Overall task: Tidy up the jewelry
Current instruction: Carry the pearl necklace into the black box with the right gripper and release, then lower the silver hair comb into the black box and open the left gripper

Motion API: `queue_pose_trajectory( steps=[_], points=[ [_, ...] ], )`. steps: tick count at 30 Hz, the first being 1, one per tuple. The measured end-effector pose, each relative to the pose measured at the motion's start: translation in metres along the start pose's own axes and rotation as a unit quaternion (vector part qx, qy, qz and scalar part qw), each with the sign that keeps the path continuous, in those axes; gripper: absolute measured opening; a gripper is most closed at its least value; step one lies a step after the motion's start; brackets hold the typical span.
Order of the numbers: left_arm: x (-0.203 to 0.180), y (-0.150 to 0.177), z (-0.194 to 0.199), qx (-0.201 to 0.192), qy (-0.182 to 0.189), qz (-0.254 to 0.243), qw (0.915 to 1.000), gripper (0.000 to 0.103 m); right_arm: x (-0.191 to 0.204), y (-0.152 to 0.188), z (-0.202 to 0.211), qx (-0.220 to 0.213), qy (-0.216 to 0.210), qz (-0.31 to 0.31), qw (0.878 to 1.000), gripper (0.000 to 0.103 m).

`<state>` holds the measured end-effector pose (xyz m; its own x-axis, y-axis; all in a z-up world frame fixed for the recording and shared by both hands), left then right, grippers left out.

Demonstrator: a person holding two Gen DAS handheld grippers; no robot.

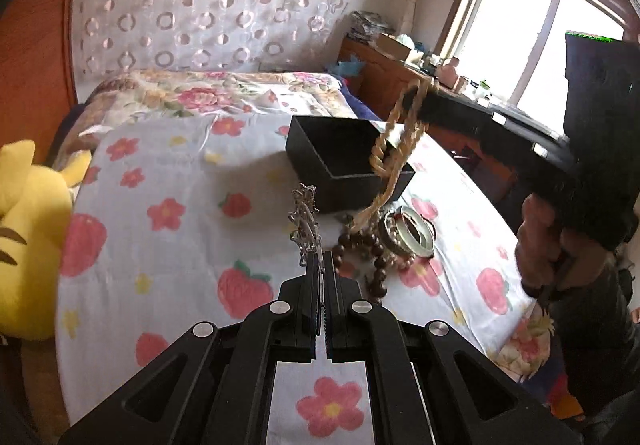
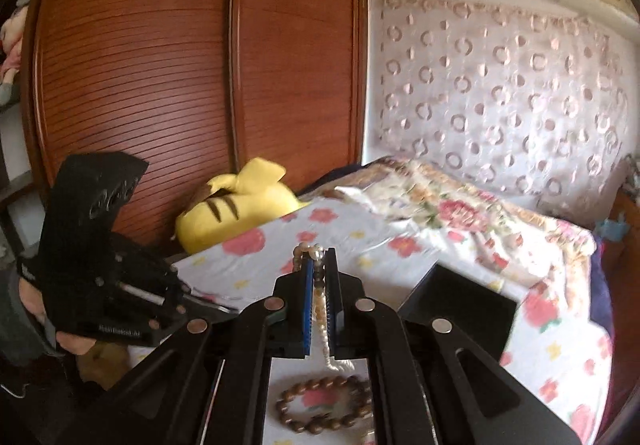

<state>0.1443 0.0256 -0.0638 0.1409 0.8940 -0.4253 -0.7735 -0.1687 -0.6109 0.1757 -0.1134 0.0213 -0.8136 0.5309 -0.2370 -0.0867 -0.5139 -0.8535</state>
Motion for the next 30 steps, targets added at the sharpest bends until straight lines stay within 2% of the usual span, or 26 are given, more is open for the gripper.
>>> queue_pose_trajectory(
  steps=[6,12,19,27,28,30],
  points=[
    [-0.016,-0.021,-0.003,-0.015,0.007,-0.014,0.9998,0.001,-0.038,-0.019,0.01,-0.003,0.042,0.006,0.999,0.007],
    [-0.024,-0.039,-0.01,-0.029,0.007,-0.019,0.9994,0.001,-0.08,-0.022,0.002,0.022,0.08,0.003,0.997,0.007],
    [-0.027,-0.05,-0.026,-0.029,0.001,-0.02,0.9994,0.002,-0.113,0.023,-0.028,0.079,0.087,-0.042,0.992,0.007],
    [-0.031,-0.055,-0.051,-0.017,-0.005,-0.023,0.9996,0.001,-0.108,0.09,-0.064,0.157,0.09,-0.067,0.981,0.007],
    [-0.033,-0.056,-0.054,-0.016,-0.006,-0.024,0.9996,0.001,-0.107,0.097,-0.066,0.163,0.09,-0.069,0.98,0.008],
    [-0.036,-0.058,-0.059,-0.015,-0.006,-0.027,0.9995,0.001,-0.106,0.103,-0.065,0.168,0.087,-0.074,0.979,0.021]
  ],
)
Point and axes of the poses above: each gripper's, at about its wrist camera, not at the fingertips, and z roughly against the way its jaws point, x to its left, y to its underside, the point moved 5 cm from there along -z, roughly the way its jaws point, and after that the axes turned 15 degrees about z, right-handed, at the moved point
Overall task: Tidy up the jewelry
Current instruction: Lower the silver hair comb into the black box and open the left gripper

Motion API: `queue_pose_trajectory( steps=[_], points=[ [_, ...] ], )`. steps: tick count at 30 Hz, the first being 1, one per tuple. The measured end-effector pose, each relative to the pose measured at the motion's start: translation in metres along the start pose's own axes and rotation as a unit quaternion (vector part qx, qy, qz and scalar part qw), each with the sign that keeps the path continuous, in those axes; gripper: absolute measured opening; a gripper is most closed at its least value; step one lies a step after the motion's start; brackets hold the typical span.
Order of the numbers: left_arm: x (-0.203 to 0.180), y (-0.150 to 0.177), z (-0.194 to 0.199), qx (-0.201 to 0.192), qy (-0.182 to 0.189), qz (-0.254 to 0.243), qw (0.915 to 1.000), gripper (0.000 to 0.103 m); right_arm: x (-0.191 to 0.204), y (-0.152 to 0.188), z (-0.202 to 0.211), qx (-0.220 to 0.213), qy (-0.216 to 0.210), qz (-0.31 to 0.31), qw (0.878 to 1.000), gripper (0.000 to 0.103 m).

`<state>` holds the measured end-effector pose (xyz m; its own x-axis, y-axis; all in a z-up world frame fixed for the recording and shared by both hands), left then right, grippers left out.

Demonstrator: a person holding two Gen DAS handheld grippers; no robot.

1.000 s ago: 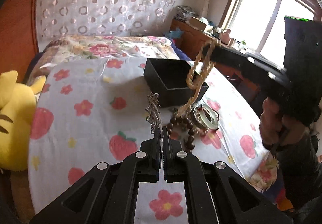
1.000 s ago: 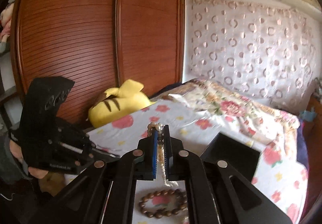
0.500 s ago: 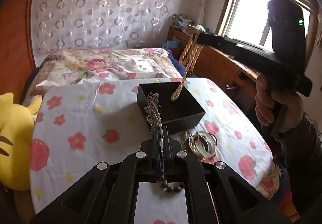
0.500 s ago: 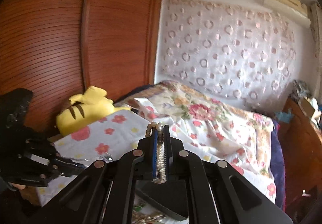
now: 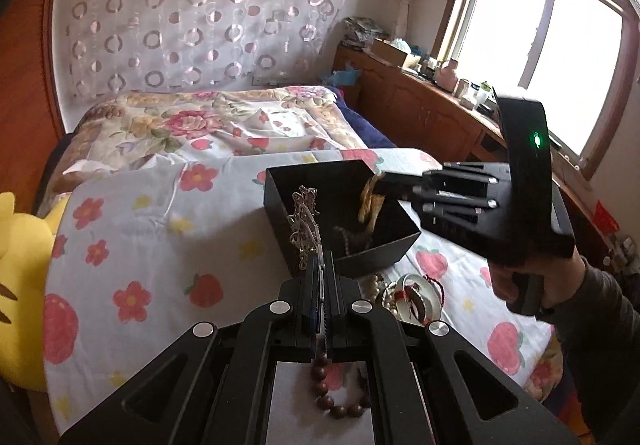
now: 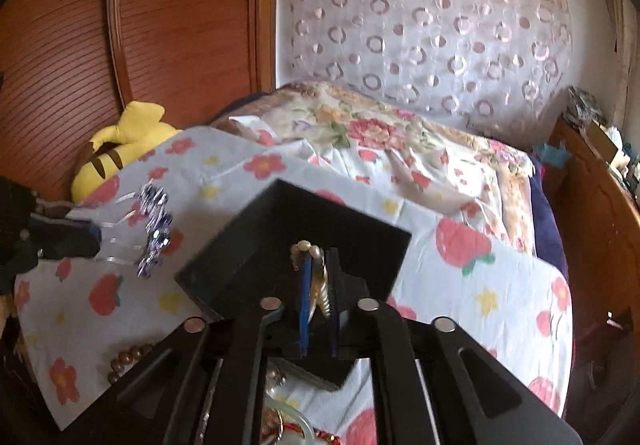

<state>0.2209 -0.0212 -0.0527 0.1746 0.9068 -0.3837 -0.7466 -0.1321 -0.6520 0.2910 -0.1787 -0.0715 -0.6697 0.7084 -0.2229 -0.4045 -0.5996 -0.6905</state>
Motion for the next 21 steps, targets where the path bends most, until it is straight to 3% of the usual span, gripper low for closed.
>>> queue_pose_trajectory(
  steps=[1,2,10,21],
  points=[
    [-0.002,-0.002,-0.003,0.001,0.0,-0.002,1.0,0.002,0.0,0.003,0.001,0.0,-0.003,-0.002,1.0,0.039],
    [-0.005,-0.003,-0.006,0.001,0.0,-0.004,1.0,0.002,0.0,0.006,0.003,-0.002,-0.002,-0.005,1.0,0.049],
    [-0.021,-0.017,-0.042,0.014,0.003,-0.011,0.9998,0.002,-0.015,0.021,0.034,-0.03,-0.002,-0.031,0.999,0.049],
    [-0.02,-0.029,-0.075,0.019,-0.03,-0.013,0.9993,0.002,-0.012,0.042,0.063,-0.051,-0.005,-0.037,0.998,0.05]
  ],
)
Point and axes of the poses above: each gripper's, at about its wrist camera, not at the fingertips, and z roughly against the way its jaws point, x to its left, y to its underside, the point moved 5 cm from there along -z, roughly the way its jaws point, and after that the axes turned 15 degrees about z, right-handed, at the moved point
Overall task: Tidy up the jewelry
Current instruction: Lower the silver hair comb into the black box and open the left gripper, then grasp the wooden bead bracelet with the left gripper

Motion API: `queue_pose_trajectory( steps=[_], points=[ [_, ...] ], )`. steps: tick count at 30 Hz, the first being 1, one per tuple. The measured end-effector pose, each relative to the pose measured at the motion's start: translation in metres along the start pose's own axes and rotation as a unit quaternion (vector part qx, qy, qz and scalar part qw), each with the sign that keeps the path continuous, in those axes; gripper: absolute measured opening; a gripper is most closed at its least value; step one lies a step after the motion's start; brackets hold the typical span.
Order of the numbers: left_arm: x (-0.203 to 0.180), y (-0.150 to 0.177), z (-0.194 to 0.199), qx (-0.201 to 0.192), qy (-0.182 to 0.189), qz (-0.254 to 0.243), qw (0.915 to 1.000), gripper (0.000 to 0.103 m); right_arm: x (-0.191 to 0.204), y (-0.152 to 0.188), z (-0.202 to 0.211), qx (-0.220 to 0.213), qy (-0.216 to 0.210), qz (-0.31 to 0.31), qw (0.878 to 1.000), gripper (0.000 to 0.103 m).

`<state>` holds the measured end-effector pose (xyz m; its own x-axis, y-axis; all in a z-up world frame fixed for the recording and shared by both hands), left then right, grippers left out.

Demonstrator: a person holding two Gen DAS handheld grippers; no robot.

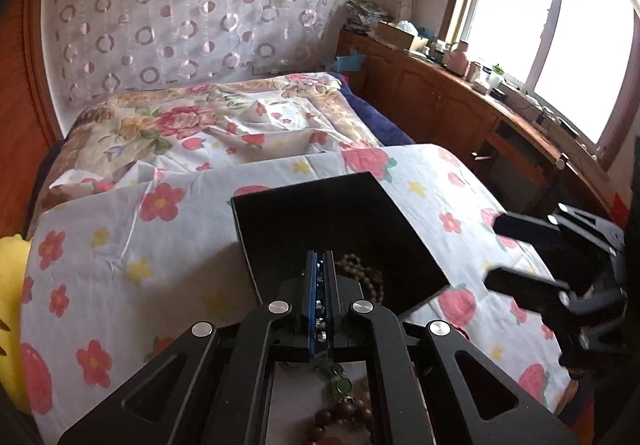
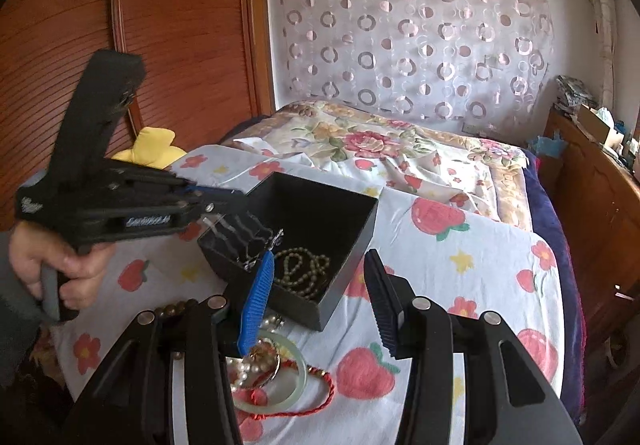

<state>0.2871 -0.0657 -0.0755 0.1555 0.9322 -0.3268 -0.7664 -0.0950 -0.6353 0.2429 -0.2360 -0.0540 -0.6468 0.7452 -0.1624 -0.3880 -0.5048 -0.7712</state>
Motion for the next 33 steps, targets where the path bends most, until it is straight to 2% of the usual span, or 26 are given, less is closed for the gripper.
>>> queue_pose_trajectory(
  steps=[3,6,7,8,12,13,15,16,17,20,24,26,33],
  points=[
    [0.004,-0.004,0.002,-0.01,-0.011,0.001,0.9999,0.003,0.004,0.007,0.003,-0.002,-0.005,-0.005,1.0,0.05],
    [0.006,-0.008,0.007,-0.018,-0.014,-0.001,0.9997,0.024,0.01,0.013,0.004,-0.001,-0.013,-0.009,1.0,0.05],
    [0.007,-0.009,0.009,-0.022,-0.015,-0.002,0.9996,0.036,0.013,0.015,0.003,0.0,-0.016,-0.009,1.0,0.05],
    [0.007,-0.009,0.013,-0.029,-0.015,-0.003,0.9995,0.042,0.016,0.016,0.003,0.001,-0.018,-0.009,1.0,0.049],
    [0.011,-0.008,0.028,-0.043,-0.013,0.001,0.999,0.046,0.032,0.027,0.005,0.004,-0.027,-0.004,1.0,0.05],
    [0.013,-0.006,0.033,-0.048,-0.014,0.002,0.9987,0.049,0.035,0.03,0.005,0.006,-0.028,-0.004,1.0,0.05],
    [0.017,0.0,0.043,-0.057,-0.014,0.002,0.9983,0.055,0.039,0.036,0.006,0.011,-0.027,-0.003,1.0,0.055],
    [0.019,0.003,0.046,-0.059,-0.014,0.002,0.9982,0.056,0.042,0.04,0.006,0.013,-0.024,0.0,1.0,0.064],
    [0.022,0.008,0.05,-0.061,-0.015,0.003,0.9981,0.057,0.043,0.042,0.005,0.015,-0.021,0.002,1.0,0.068],
    [0.028,0.024,0.059,-0.065,-0.011,0.008,0.9978,0.065,0.05,0.052,0.002,0.026,-0.025,0.005,0.999,0.069],
    [0.039,0.049,0.067,-0.06,-0.01,0.014,0.998,0.069,0.057,0.061,-0.007,0.042,-0.033,0.006,0.999,0.069],
    [0.045,0.059,0.069,-0.059,-0.012,0.017,0.9981,0.073,0.059,0.062,-0.011,0.048,-0.035,0.007,0.998,0.077],
    [0.054,0.088,0.076,-0.05,-0.016,0.021,0.9984,0.075,0.056,0.061,-0.028,0.066,-0.053,-0.014,0.996,0.078]
  ],
)
Point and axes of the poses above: each gripper's, at about its wrist camera, not at the fingertips, and z roughly against the way its jaws point, x to its left, y to its underside, the point moved 5 cm from there along -z, roughly the way its jaws point, and after that the axes turned 15 degrees about z, right-handed, at the moved point
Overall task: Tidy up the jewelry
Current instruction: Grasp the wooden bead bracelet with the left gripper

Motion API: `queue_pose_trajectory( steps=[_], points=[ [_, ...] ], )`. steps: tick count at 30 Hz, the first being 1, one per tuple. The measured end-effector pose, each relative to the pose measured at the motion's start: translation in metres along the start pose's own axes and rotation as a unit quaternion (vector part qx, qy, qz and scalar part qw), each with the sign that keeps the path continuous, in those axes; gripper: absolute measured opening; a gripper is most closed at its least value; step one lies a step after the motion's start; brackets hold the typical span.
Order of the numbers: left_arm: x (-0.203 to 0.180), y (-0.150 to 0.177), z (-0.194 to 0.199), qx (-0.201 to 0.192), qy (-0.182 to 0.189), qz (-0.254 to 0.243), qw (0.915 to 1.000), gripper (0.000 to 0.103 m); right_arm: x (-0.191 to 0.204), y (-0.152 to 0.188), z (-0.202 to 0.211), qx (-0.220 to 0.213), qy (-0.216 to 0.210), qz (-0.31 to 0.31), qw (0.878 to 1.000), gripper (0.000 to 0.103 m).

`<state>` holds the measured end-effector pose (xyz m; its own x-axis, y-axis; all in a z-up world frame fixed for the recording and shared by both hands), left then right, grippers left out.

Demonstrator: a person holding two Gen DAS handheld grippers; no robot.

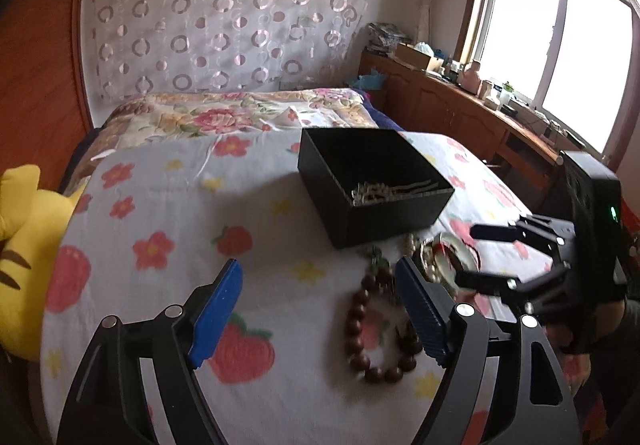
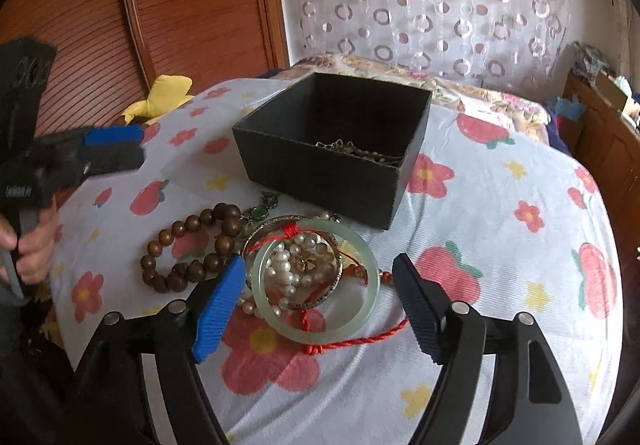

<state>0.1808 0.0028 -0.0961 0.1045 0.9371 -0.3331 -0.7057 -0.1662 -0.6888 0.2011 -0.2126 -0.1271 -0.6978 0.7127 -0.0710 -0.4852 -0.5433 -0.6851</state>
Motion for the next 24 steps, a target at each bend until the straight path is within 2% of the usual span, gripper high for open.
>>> queue_pose_trajectory(
  steps=[4,12,19,24],
  points=[
    [0.003,0.008,0.0,0.006,-0.002,0.004,1.0,0.075,0.001,0.002,-0.011,0.02,-0.005,0.001,1.0,0.078],
    [0.0,0.023,-0.007,0.024,-0.005,-0.002,0.9997,0.075,0.005,0.0,-0.012,0.022,-0.012,0.011,1.0,0.074],
    [-0.011,0.041,-0.02,0.055,-0.008,-0.019,0.9983,0.076,0.005,-0.01,0.017,-0.031,-0.009,0.012,0.999,0.074],
    [-0.024,0.051,-0.029,0.076,-0.008,-0.038,0.9963,0.077,-0.007,-0.017,0.041,-0.05,0.006,0.007,0.999,0.074]
  ],
)
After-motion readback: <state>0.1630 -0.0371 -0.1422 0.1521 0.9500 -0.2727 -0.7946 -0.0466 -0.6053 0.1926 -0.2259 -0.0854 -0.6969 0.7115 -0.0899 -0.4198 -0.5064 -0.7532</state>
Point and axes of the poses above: each gripper's, at about its wrist camera, not at the fingertips, and z roughly against the way its jaws point, x to its left, y to its underside, the point moved 5 cm from there along -z, roughly the way its jaws point, and after that the axes turned 15 degrees about z, right-handed, at the moved point
